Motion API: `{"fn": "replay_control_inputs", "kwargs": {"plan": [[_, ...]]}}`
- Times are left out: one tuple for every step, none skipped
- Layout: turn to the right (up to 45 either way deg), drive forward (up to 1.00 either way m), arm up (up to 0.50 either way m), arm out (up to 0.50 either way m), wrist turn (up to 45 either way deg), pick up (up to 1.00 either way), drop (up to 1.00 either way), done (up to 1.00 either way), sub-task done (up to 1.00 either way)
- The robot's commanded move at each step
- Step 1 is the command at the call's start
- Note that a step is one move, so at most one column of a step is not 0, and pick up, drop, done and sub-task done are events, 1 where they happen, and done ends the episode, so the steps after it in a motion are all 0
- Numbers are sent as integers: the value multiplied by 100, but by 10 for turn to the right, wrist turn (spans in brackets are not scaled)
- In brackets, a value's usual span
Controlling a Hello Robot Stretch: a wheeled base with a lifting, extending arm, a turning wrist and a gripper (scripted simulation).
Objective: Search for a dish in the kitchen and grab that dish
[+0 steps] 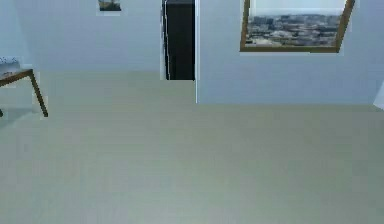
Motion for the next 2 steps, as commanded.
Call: {"fn": "replay_control_inputs", "kwargs": {"plan": [[450,0,0,0,0,0,0,0,0],[120,0,0,0,0,0,0,0,0]]}}
